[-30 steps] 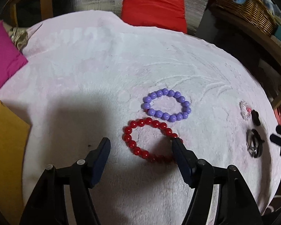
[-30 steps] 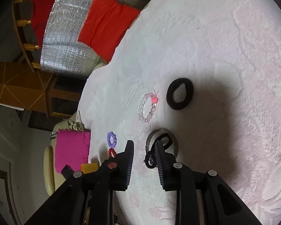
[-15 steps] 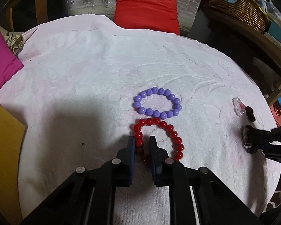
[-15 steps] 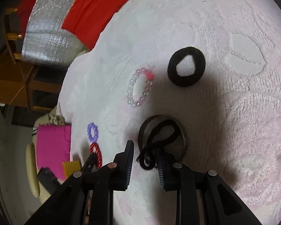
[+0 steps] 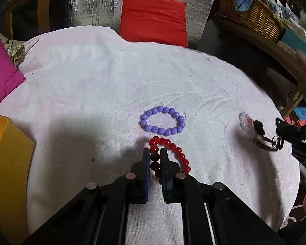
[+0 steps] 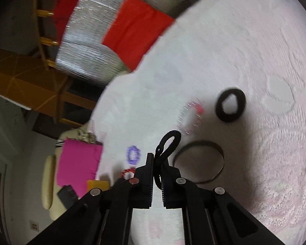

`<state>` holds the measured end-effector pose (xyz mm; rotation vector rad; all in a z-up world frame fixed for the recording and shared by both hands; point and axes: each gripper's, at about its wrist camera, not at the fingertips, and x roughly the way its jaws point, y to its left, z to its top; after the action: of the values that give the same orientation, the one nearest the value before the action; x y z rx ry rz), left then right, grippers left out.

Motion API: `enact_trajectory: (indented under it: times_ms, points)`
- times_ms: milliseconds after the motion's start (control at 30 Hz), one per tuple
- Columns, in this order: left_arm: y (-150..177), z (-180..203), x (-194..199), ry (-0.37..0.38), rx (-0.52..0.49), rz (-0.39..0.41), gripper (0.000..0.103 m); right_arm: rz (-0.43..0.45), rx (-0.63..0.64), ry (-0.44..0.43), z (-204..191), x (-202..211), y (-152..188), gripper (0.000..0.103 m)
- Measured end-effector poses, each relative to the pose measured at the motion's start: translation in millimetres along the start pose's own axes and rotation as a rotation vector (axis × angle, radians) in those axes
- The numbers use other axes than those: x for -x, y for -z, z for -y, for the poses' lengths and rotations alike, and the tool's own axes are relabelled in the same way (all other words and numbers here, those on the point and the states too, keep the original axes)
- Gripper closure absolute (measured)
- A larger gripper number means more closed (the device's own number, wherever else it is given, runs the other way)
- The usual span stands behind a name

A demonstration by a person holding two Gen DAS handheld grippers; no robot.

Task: Organize jewelry
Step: 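Lift the metal bangle with the right gripper while the left lifts the red bracelet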

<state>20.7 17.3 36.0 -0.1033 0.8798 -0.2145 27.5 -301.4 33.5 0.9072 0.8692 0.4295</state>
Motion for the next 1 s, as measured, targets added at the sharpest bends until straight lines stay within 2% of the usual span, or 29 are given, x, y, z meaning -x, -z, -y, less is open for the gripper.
enact_trajectory:
  times_ms: [133, 267, 300, 333, 367, 400, 467, 667, 733, 767, 800, 833, 933, 1000]
  points:
    - [-1.2, -1.2, 7.5, 0.005, 0.008, 0.021, 0.093, 0.033, 0.067, -0.064, -15.9, 9.7, 1.7, 0.096]
    - [-2.5, 2.1, 13.0, 0.008, -0.001, 0.039, 0.093, 0.071, 0.157, -0.084, -33.9, 17.8, 7.5, 0.096]
    - [-2.7, 2.1, 13.0, 0.008, -0.001, 0.039, 0.093, 0.084, 0.171, -0.054, -35.7, 19.7, 8.5, 0.096]
    - [-2.3, 1.6, 11.7, 0.006, -0.001, 0.033, 0.093, 0.099, 0.199, 0.028, -38.2, 18.6, 8.9, 0.096]
    - [-2.1, 1.0, 10.2, 0.002, 0.001, 0.027, 0.093, 0.099, 0.228, 0.157, -36.8, 13.4, 8.6, 0.096]
    - [-1.9, -0.1, 8.9, -0.001, 0.004, 0.022, 0.093, 0.071, 0.214, 0.228, -30.0, 4.9, 7.7, 0.099]
    - [-1.8, -1.8, 8.7, -0.002, 0.008, 0.019, 0.093, 0.022, 0.134, 0.198, -16.2, -2.9, 6.5, 0.099]
    - [-1.1, -2.4, 11.9, -0.004, 0.008, 0.028, 0.093, -0.006, 0.091, 0.176, -10.7, 11.9, -0.9, 0.098]
    - [-0.3, -2.9, 11.2, -0.007, 0.003, 0.023, 0.093, -0.052, 0.083, 0.215, -1.3, 11.9, -3.1, 0.088]
    - [-0.4, -3.1, 11.1, -0.009, 0.004, 0.022, 0.093, -0.07, 0.075, 0.22, 3.1, 9.6, -3.7, 0.069]
    - [-0.6, -3.9, 11.1, -0.01, 0.007, 0.021, 0.093, -0.09, 0.065, 0.218, 8.3, 9.4, -3.7, 0.042]
    - [-0.8, -4.5, 11.1, -0.011, 0.01, 0.021, 0.093, -0.097, 0.063, 0.212, 11.9, 10.1, -2.4, 0.036]
    - [-1.9, -3.8, 9.9, -0.013, 0.02, 0.023, 0.093, -0.13, 0.131, 0.235, 10.2, 6.1, 1.2, 0.036]
    - [-0.5, -2.1, 9.3, -0.009, 0.013, 0.022, 0.093, -0.173, 0.169, 0.237, 6.8, -1.4, 6.7, 0.044]
